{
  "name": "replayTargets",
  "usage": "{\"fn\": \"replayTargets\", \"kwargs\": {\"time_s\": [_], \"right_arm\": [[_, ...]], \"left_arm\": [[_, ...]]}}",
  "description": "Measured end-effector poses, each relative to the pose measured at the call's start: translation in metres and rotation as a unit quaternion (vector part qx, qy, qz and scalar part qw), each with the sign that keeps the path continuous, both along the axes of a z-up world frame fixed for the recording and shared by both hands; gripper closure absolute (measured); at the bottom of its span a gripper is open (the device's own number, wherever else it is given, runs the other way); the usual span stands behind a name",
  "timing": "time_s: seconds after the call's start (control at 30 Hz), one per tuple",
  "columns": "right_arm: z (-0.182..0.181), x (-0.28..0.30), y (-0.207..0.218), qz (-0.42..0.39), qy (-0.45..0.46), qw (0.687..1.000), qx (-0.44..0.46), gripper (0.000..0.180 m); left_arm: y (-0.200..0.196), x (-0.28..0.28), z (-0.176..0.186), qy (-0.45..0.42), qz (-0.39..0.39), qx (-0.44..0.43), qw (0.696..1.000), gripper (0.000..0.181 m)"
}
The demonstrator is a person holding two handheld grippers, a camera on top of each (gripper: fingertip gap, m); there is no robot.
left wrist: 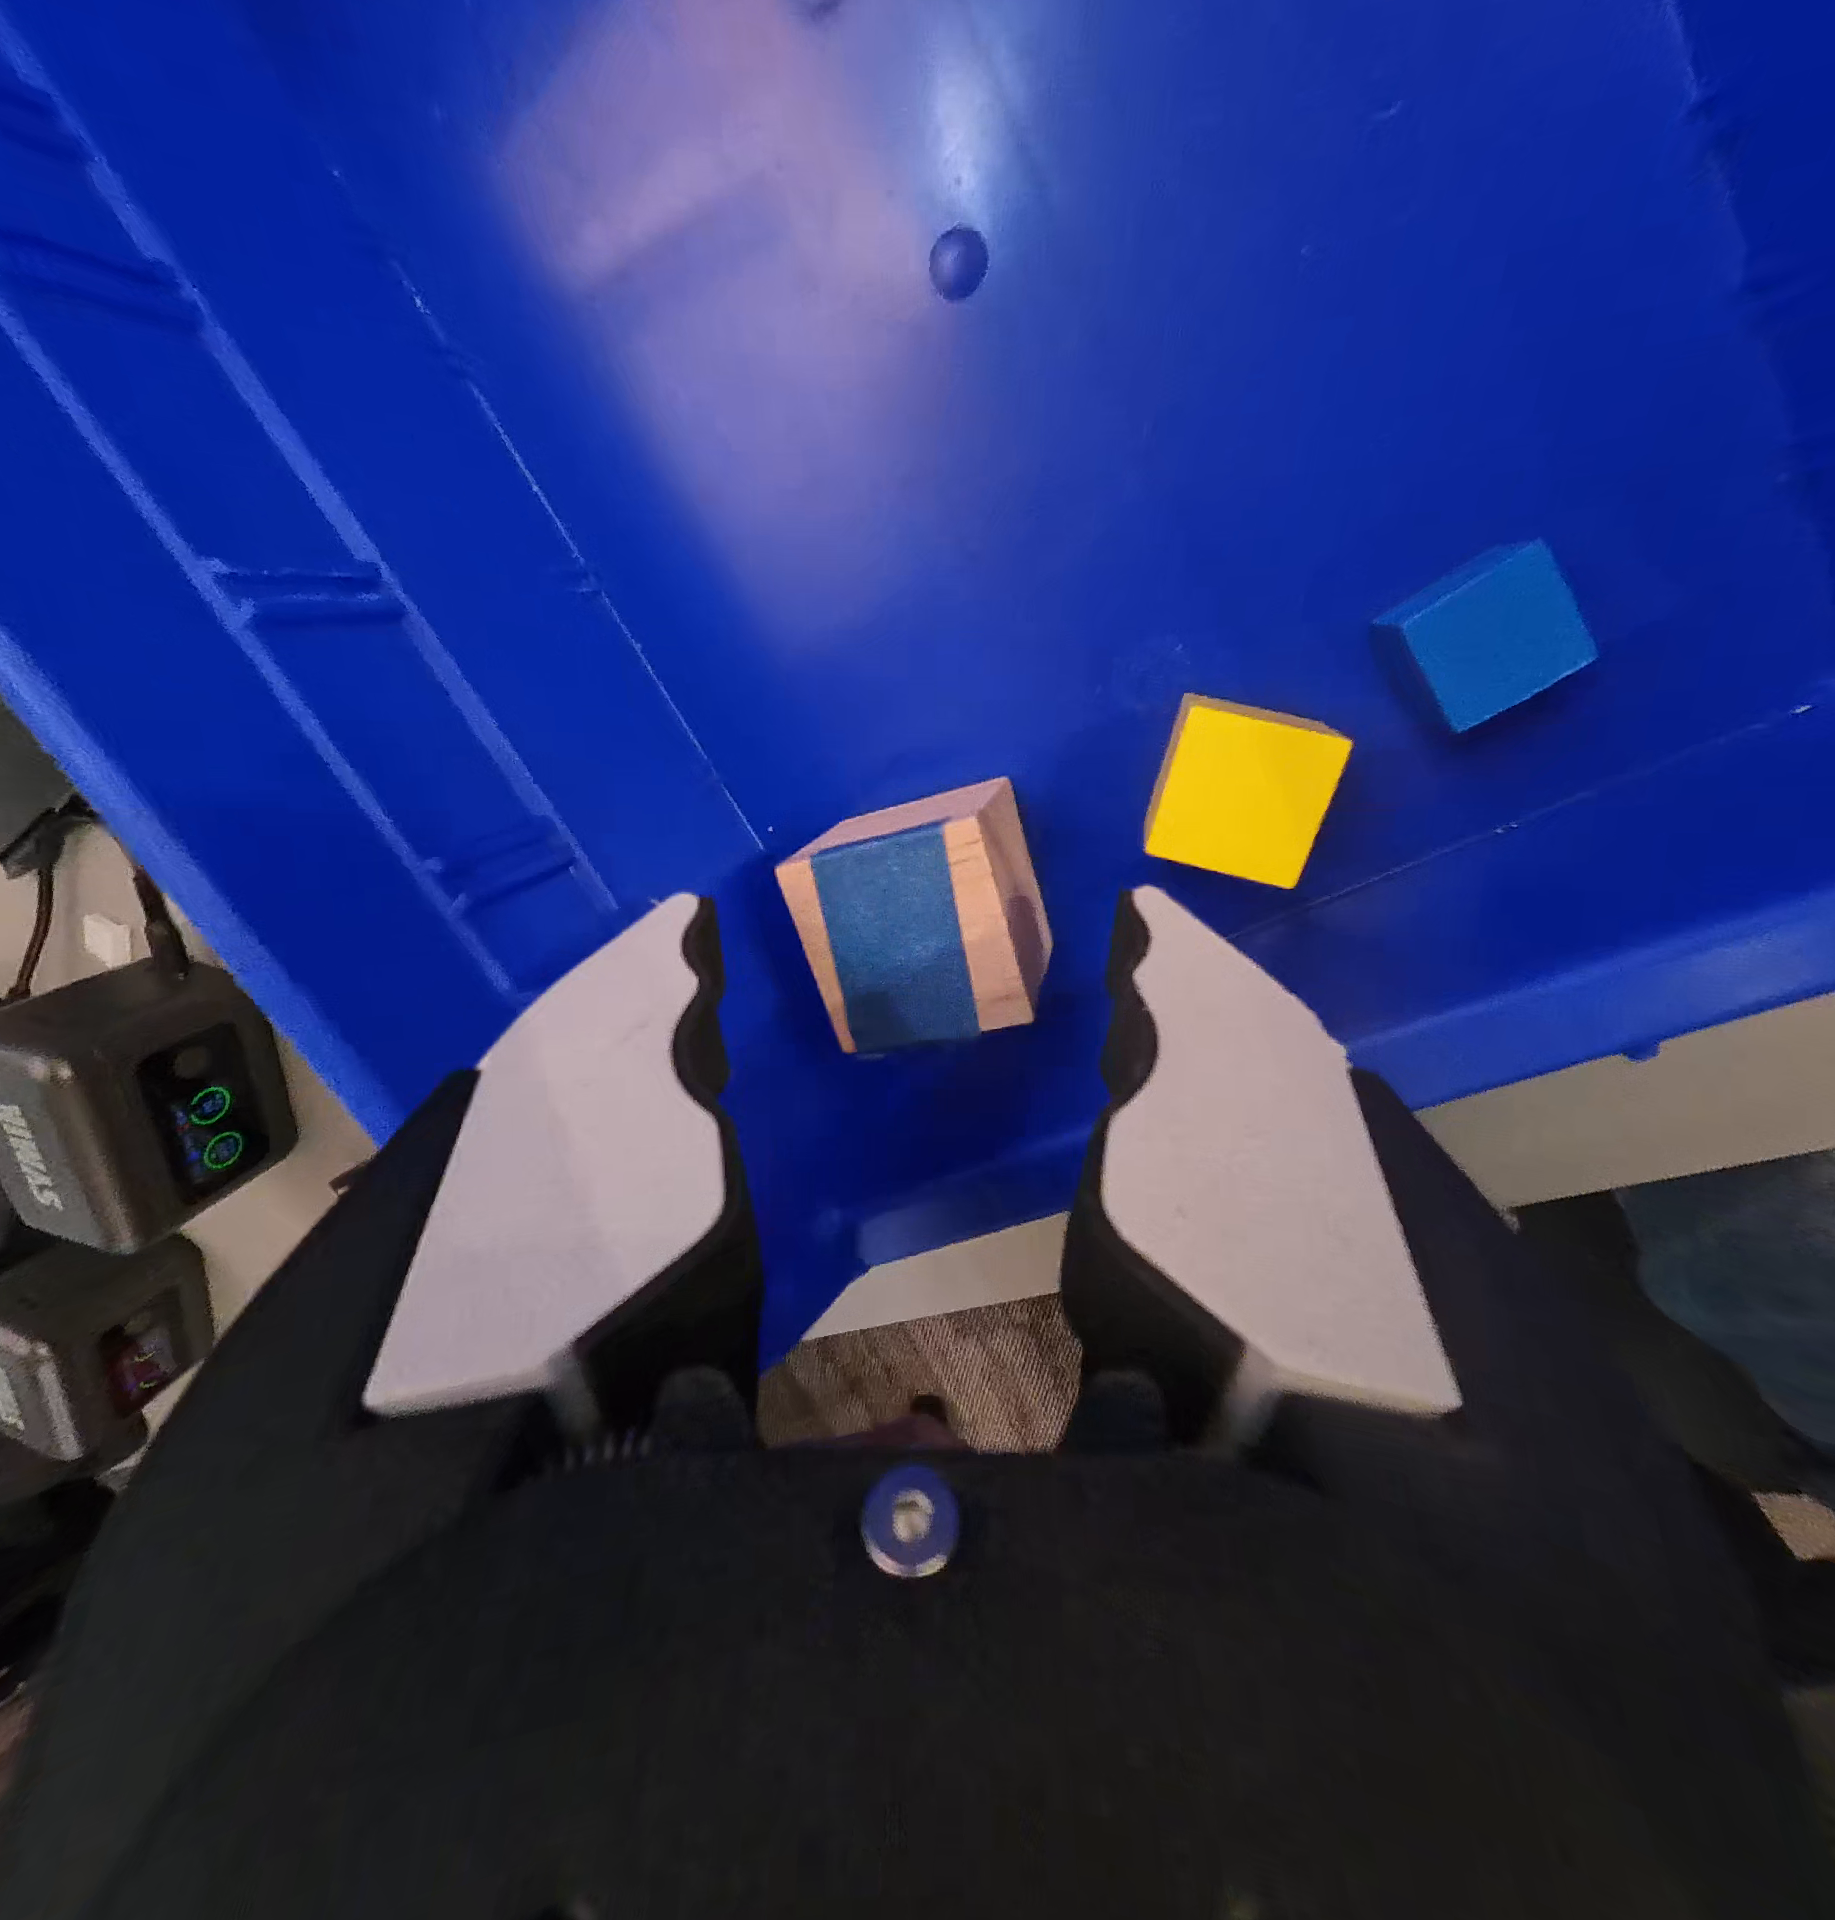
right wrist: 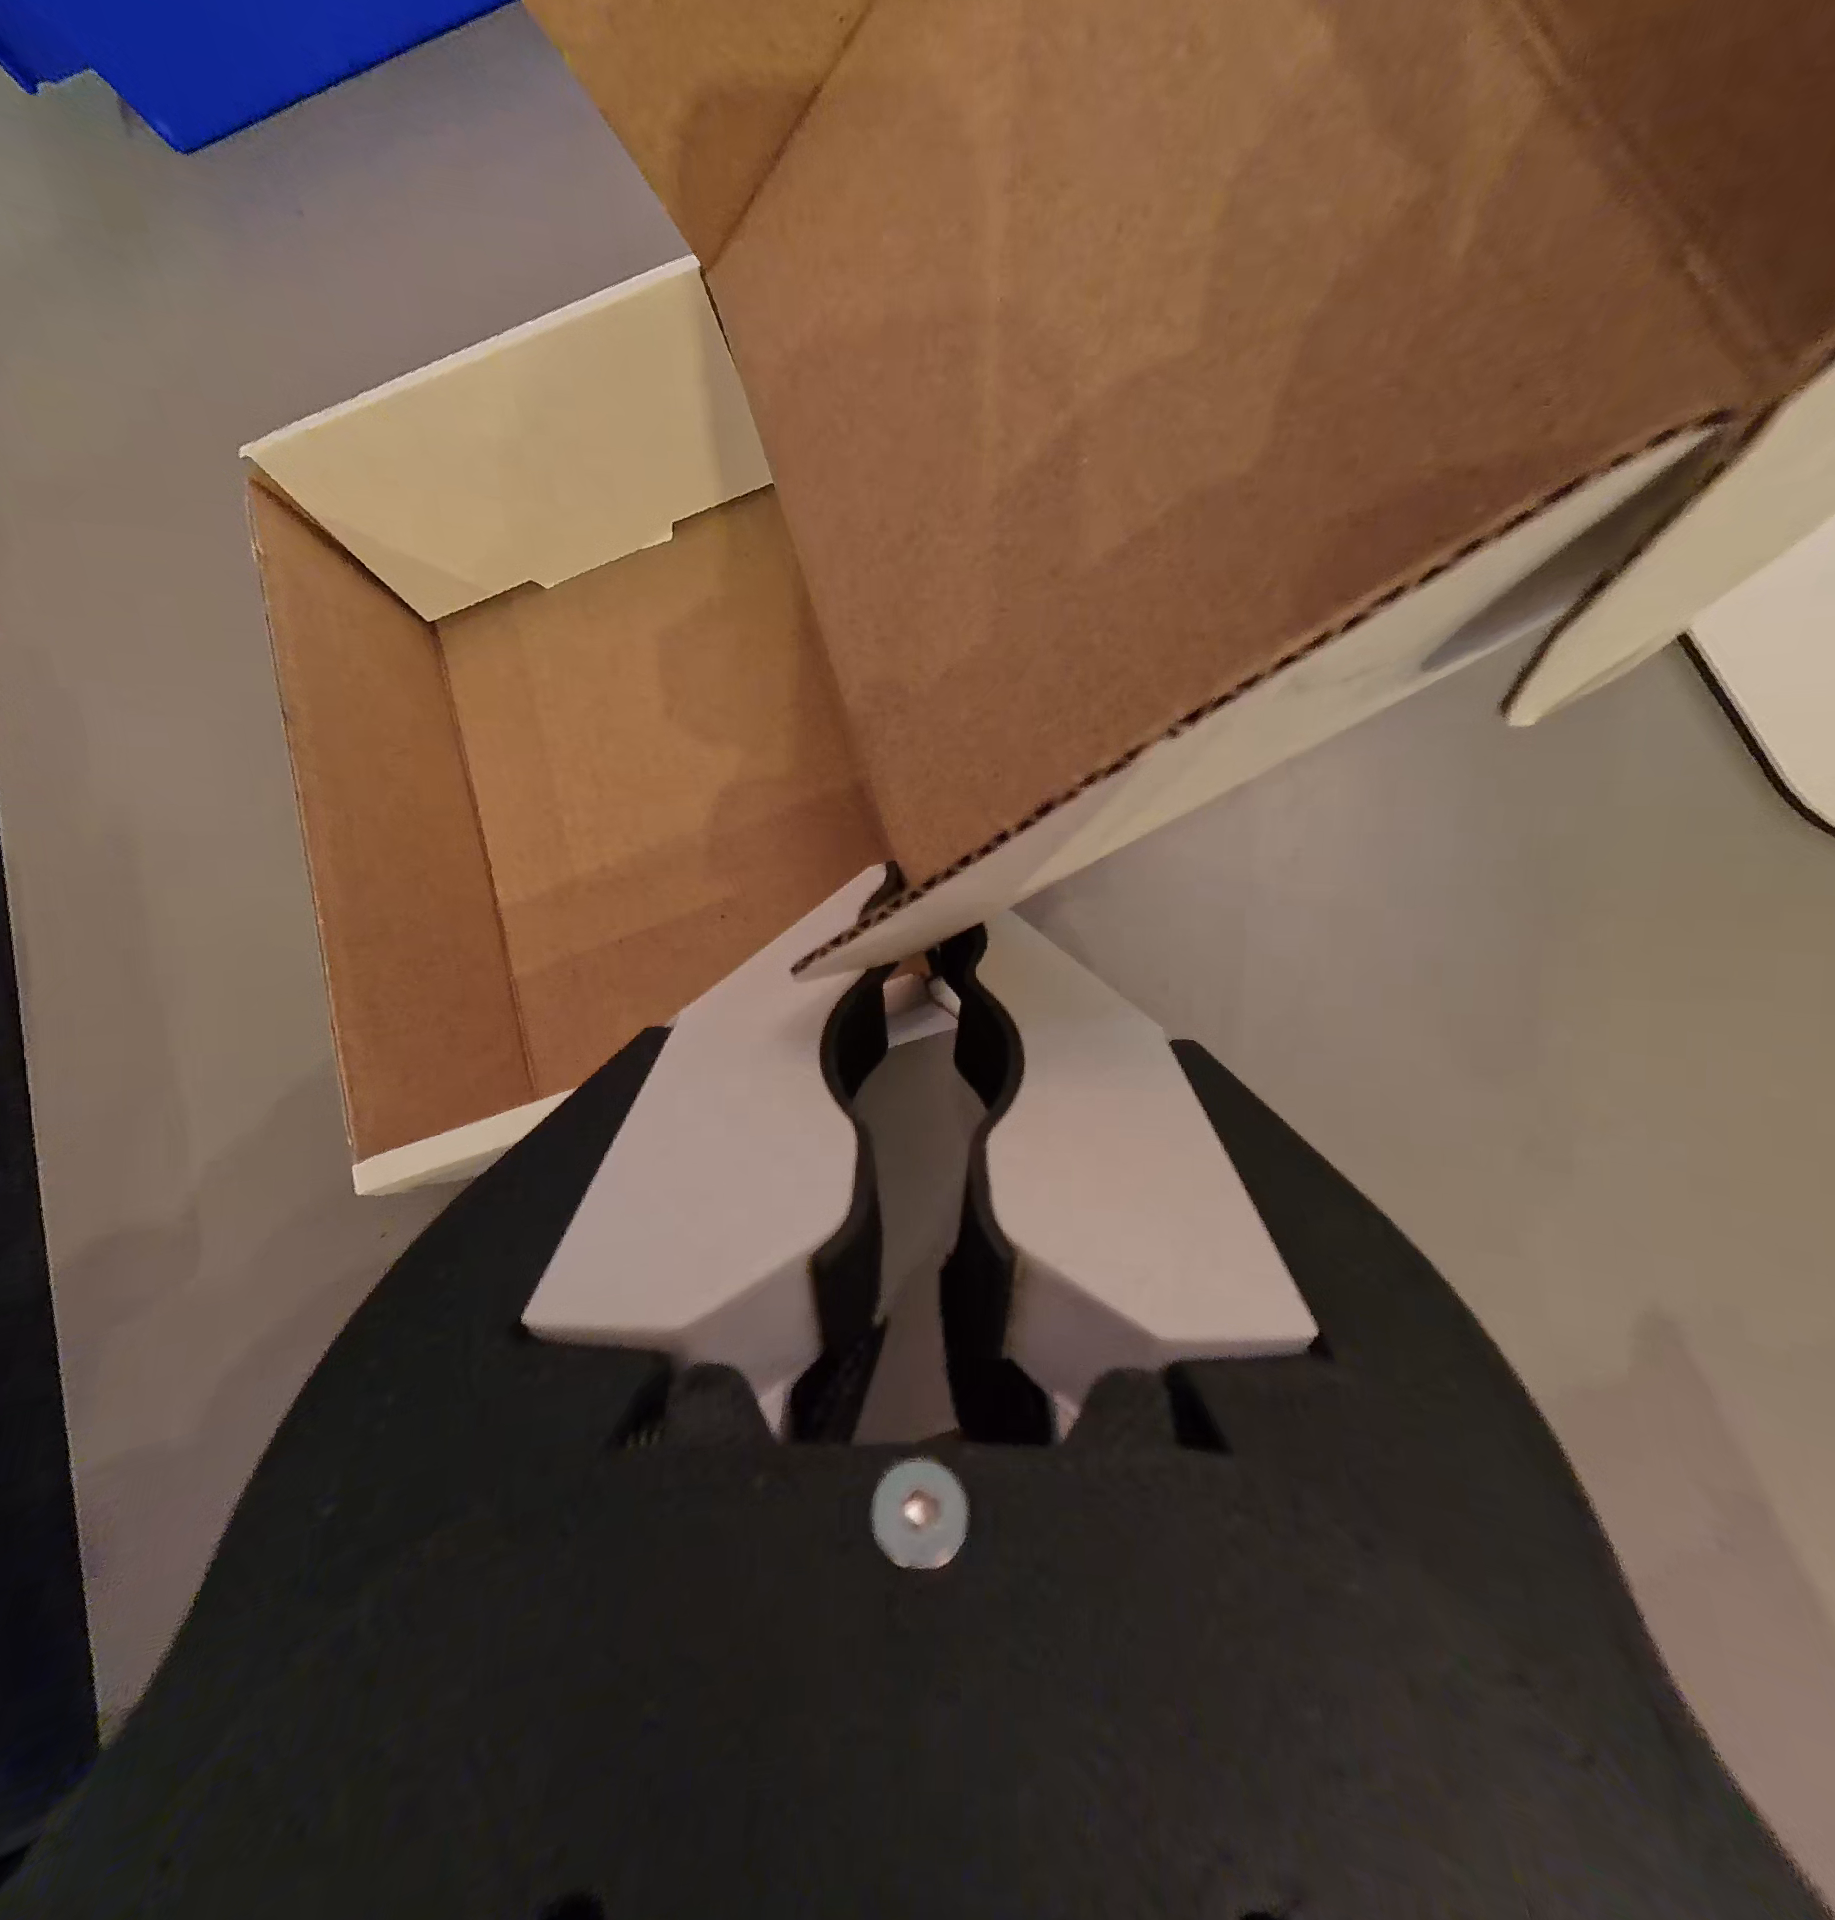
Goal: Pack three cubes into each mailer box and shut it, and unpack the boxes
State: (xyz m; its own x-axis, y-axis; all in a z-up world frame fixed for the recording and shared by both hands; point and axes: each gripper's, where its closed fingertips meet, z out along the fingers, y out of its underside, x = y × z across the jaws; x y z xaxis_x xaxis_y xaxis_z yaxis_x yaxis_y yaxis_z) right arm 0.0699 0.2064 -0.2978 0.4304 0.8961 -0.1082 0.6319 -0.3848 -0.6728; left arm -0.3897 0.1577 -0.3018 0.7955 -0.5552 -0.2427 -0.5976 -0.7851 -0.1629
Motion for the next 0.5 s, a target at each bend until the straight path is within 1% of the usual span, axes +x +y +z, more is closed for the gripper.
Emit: {"fn": "replayTargets", "kwargs": {"time_s": [0.07, 0.13, 0.2, 0.23, 0.27, 0.4, 0.5], "right_arm": [[0.000, -0.001, 0.000, 0.001, 0.000, 1.000, -0.001, 0.176], [-0.001, -0.002, 0.000, 0.002, 0.000, 1.000, -0.001, 0.176], [-0.002, -0.002, -0.001, 0.003, -0.003, 1.000, -0.001, 0.176], [-0.002, -0.002, -0.001, 0.003, -0.003, 1.000, -0.001, 0.176], [-0.002, -0.002, 0.000, 0.003, -0.003, 1.000, -0.002, 0.176], [-0.003, -0.002, 0.000, 0.003, -0.003, 1.000, -0.001, 0.176], [-0.003, -0.002, 0.000, 0.003, -0.004, 1.000, 0.000, 0.176]], "left_arm": [[-0.003, -0.003, -0.009, 0.009, -0.001, -0.021, 1.000, 0.109], [-0.001, -0.004, -0.010, -0.001, 0.009, -0.025, 1.000, 0.113], [-0.001, -0.005, -0.012, -0.002, 0.015, -0.035, 0.999, 0.120], [-0.001, -0.006, -0.012, -0.001, 0.014, -0.036, 0.999, 0.132], [0.000, -0.007, -0.012, 0.006, 0.013, -0.036, 0.999, 0.135], [0.003, -0.005, -0.011, 0.002, 0.007, -0.025, 1.000, 0.136], [0.005, 0.001, -0.001, -0.017, 0.004, 0.000, 1.000, 0.136]]}}
